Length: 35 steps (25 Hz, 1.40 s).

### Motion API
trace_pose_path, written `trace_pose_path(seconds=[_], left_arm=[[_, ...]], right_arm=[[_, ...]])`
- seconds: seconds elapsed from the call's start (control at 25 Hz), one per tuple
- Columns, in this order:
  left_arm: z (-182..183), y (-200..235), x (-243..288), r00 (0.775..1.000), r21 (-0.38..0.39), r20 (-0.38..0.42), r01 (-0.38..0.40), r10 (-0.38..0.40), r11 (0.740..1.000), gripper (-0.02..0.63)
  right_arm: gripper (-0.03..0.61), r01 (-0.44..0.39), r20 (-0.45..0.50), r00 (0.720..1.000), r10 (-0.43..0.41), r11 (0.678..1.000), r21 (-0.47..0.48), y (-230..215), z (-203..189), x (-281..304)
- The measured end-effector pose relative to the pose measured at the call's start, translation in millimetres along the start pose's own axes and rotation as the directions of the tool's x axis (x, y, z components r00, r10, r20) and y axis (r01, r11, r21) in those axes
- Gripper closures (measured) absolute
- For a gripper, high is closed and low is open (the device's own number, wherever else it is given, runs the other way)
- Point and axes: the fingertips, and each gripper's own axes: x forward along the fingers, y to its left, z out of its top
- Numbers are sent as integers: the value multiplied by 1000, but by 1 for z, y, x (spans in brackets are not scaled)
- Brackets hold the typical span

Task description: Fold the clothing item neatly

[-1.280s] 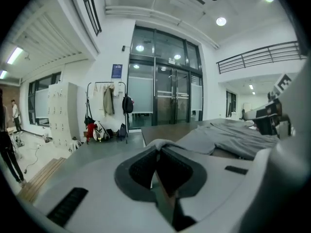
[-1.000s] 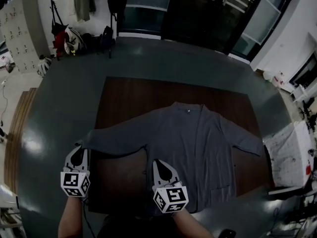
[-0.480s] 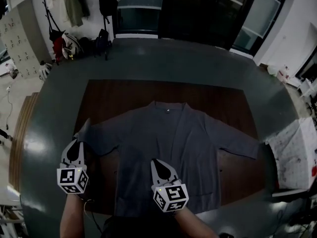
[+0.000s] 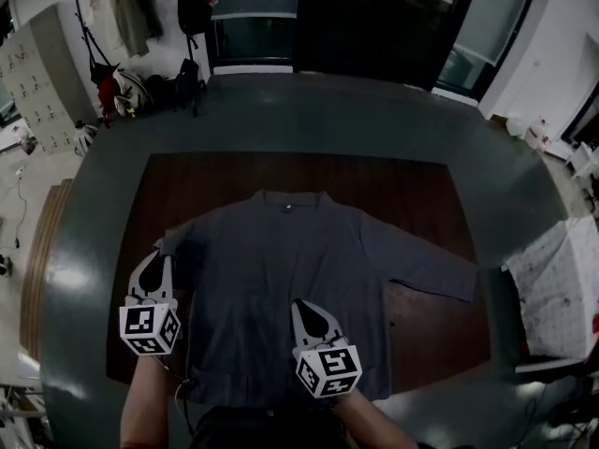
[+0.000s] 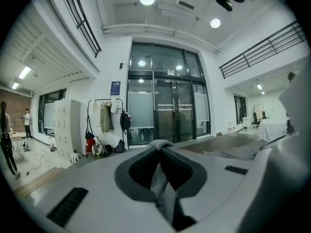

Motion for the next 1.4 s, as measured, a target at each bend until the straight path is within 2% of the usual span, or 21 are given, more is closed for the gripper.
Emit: trace_pose_path(seconds=[0.28, 0.52, 0.72, 0.88, 1.16, 1.4], left_arm=[[-5, -38, 7, 998, -28, -29, 46, -47, 999, 581], [-1, -52, 20, 996, -1, -4, 92, -92, 996, 581], [3, -88, 36, 991, -6, 8, 134, -133, 991, 581], [19, -127, 57, 991, -18, 23, 135, -135, 991, 581], [36, -204, 97, 990, -14, 44, 138, -138, 990, 581], [2, -280, 131, 981, 34, -31, 193, -192, 981, 581]], right_arm=[[591, 84, 10, 996, -84, 996, 13, -22, 10, -23], [591, 149, 31, 988, -149, 989, -2, -29, 19, -21], [591, 185, 65, 981, -185, 983, 15, -54, 31, -29], [591, 166, 64, 984, -169, 985, 45, -83, 36, -36], [591, 103, 49, 993, -105, 994, 26, -137, 49, -38], [591, 93, 13, 995, -94, 994, 54, -180, 38, -43]])
